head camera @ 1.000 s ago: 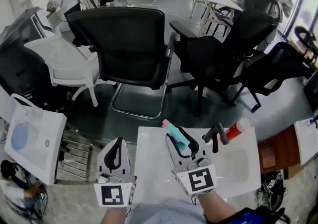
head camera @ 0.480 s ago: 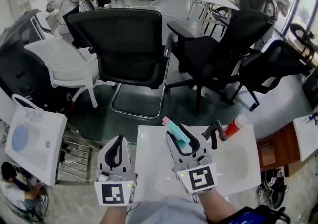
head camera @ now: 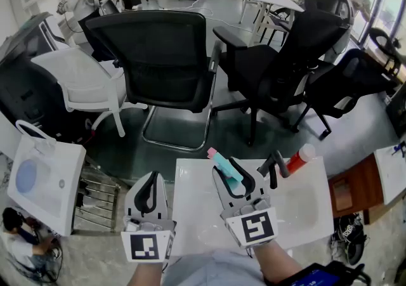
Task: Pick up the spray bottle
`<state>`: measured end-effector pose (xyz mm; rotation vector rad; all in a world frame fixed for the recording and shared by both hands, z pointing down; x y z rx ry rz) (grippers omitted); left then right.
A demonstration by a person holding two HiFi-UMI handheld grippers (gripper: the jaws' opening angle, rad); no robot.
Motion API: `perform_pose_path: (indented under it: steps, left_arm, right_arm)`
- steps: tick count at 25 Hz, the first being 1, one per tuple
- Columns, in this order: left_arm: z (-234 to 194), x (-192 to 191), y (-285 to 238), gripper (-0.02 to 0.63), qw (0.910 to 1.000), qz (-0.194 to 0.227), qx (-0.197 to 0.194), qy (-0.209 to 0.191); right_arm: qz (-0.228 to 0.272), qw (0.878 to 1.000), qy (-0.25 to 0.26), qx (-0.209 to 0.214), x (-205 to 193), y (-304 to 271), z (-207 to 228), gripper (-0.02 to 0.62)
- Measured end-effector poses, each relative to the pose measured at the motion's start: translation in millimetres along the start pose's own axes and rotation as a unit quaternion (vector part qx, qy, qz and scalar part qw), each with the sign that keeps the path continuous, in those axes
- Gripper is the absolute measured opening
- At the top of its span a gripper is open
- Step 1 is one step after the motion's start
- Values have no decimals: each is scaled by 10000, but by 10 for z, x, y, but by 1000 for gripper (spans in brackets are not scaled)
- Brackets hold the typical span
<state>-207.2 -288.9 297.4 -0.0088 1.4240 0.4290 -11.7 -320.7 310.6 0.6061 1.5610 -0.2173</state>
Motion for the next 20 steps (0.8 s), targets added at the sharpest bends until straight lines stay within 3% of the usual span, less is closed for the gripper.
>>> perform_pose_path:
  steps: [20]
  left_arm:
    - [-6,4,42,17,10000,-27,50,33]
  right_arm:
    - [59,10000,56,14,19,11,-19,160]
Point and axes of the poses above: the fingertips, and each gripper's own axes: y backward along the fingers, z to its right, x out of its top, the point moved 7 cm from there along y, backward along the fingers, and after that the axes turned 12 degrees about z, right-handed, at the moved point
